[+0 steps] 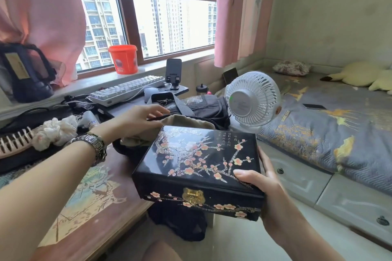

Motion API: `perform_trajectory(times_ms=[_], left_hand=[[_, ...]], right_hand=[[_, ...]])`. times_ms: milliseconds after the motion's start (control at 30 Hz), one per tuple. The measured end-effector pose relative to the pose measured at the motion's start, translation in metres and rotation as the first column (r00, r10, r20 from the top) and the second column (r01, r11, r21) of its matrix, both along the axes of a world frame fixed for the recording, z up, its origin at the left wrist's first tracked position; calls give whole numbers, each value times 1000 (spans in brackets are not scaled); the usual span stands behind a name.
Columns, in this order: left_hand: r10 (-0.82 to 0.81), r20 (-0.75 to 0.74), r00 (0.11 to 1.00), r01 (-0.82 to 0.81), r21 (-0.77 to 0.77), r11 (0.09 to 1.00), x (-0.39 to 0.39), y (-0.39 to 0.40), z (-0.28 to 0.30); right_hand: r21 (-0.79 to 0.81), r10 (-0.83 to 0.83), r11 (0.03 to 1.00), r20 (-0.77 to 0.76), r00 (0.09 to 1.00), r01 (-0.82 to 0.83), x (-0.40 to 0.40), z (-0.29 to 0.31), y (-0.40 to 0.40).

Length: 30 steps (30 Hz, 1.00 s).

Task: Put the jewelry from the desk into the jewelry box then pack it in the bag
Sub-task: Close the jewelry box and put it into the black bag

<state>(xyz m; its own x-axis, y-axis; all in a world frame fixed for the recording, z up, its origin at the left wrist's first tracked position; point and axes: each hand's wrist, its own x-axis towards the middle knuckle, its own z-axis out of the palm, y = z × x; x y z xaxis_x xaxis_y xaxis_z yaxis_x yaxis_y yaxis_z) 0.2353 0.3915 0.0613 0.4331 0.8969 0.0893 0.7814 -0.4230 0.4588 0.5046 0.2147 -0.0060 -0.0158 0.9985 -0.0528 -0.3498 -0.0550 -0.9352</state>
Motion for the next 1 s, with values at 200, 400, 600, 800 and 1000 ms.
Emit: perform_trajectory(times_ms=[200,400,600,800,1000], left_hand=[[7,-139,990,-30,-165,986,-5,16,5],[-61,11,998,62,-258,964,-10,18,14],[-78,149,986,129,-372,919,-15,20,17],[-143,211,967,209,-333,919,-13,19,25],[-213,-18,977,209,-134,969,-1,16,32]], right_hand=[[-2,14,1000,3,1000,-14,1,1,3],[-4,17,1000,13,1000,-16,0,4,3],[-4,12,1000,10,1000,-12,-3,6,2],[-17,-4,1000,2,1000,4,-7,7,1],[-21,-16,1000,3,1000,16,-10,7,2]])
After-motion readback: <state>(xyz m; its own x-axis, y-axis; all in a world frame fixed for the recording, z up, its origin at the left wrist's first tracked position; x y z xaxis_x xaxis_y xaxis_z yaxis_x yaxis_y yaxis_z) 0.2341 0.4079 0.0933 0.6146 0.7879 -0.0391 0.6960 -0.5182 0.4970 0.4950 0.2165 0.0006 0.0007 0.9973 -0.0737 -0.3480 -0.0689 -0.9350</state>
